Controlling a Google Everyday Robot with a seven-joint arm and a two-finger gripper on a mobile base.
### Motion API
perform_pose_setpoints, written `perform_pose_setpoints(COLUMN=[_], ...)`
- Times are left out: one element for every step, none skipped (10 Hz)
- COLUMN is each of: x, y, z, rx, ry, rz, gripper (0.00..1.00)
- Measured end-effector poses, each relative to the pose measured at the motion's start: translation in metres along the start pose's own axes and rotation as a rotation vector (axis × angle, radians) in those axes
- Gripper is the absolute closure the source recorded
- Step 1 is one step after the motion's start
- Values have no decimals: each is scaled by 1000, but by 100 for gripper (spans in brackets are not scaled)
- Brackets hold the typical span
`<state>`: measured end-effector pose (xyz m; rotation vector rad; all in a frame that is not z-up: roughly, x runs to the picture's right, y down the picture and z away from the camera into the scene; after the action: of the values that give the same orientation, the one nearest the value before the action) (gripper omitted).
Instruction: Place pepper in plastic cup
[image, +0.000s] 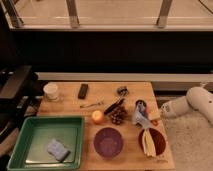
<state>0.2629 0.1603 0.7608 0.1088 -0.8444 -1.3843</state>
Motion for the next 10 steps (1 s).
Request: perform_pose_setpoints(x=[0,-1,-1,-1,-1,0,1,3,4,8], y=[-2,-7,-7,-7,-7,-6,-5,-4,-4,-5], z=[2,10,12,13,13,12,9,5,2,-4], rx=[13,49,53,55,51,45,35,21,7,-14], ry=[2,4,4,5,6,8,13,21,31,49], rz=[-4,-12,-12,-12,-12,-14,-12,-11,-10,-13], gripper=[65,42,38,38,38,38,38,38,38,38])
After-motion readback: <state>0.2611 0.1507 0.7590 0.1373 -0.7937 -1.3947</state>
